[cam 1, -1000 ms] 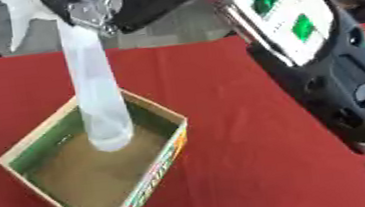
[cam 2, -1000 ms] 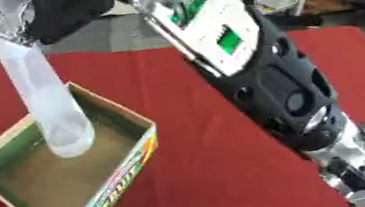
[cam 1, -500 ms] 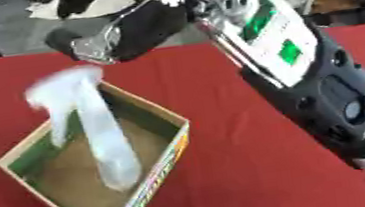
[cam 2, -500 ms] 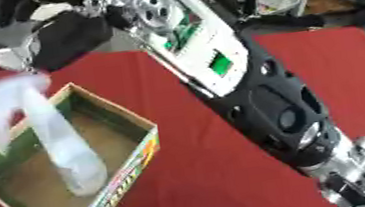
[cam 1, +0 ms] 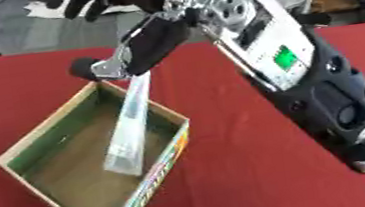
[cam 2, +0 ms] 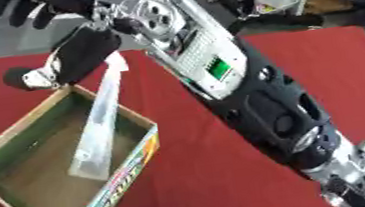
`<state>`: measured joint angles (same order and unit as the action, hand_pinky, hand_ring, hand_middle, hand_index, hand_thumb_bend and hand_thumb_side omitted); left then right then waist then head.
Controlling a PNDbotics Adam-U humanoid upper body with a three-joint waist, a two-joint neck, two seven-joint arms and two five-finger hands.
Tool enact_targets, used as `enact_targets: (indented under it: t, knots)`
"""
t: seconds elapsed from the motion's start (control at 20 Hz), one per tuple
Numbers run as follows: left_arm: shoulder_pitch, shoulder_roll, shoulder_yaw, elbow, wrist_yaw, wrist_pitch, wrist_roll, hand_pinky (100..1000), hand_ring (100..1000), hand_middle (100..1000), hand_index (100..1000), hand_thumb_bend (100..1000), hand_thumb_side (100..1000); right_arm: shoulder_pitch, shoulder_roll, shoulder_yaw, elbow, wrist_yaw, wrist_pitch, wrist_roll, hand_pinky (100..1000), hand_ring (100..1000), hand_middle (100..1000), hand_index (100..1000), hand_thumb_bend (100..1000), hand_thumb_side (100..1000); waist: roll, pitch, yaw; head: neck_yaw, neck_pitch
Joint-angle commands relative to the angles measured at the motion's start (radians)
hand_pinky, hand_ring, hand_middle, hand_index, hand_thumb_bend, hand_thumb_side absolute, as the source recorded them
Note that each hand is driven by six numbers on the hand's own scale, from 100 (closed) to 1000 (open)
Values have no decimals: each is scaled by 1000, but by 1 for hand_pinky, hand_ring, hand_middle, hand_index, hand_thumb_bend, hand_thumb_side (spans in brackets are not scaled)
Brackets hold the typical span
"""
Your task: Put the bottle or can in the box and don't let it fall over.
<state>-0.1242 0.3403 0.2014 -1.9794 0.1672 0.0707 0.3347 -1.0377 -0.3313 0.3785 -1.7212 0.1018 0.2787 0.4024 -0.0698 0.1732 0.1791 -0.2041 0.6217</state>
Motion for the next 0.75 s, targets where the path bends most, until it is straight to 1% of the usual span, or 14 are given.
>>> enact_targets:
  t: [0.05,0.25,0.3,0.35,0.4,0.55,0.6,0.7,0.75]
  knots:
    - [-6,11,7,-21,-6,-1,-6,718,742,739,736,100,704,-26,-30,-47,-37,-34,1,-44,805,807,784,831,313,100,11,-11,-3,4,-13]
    - [-3,15,10,-21,-7,-2,-5,719,742,739,736,100,702,-29,-78,-112,-70,-93,9,-135,805,804,781,824,229,100,13,-16,-9,13,-15]
    - [-2,16,10,-21,-7,-3,-4,719,741,738,736,100,700,-22,-93,-132,-79,-110,10,-164,805,803,780,821,156,100,14,-18,-12,17,-15]
    - [-1,18,11,-21,-7,-3,-4,719,741,738,735,100,700,-13,-109,-152,-87,-128,10,-193,805,803,780,821,146,100,14,-19,-14,21,-15]
    - [-1,21,10,-21,-7,-4,-4,719,741,738,736,100,699,0,-127,-171,-95,-147,10,-224,806,804,781,822,100,147,15,-21,-18,25,-13]
    - [-4,32,6,-21,-7,-8,-10,719,741,738,736,100,696,53,-192,-219,-114,-196,6,-313,806,807,783,825,100,171,15,-22,-30,34,-8]
    - [-5,35,4,-21,-7,-9,-13,719,741,738,736,100,696,74,-216,-233,-120,-210,5,-343,806,808,787,824,100,208,16,-22,-35,37,-7]
    - [-7,42,0,-21,-7,-12,-18,719,741,738,737,100,694,117,-255,-262,-135,-236,1,-405,806,814,790,825,100,123,18,-20,-45,41,-4]
    - [-7,46,-2,-21,-8,-13,-21,719,741,738,737,100,693,142,-273,-280,-143,-250,-3,-441,806,815,791,826,100,110,19,-19,-51,43,-2]
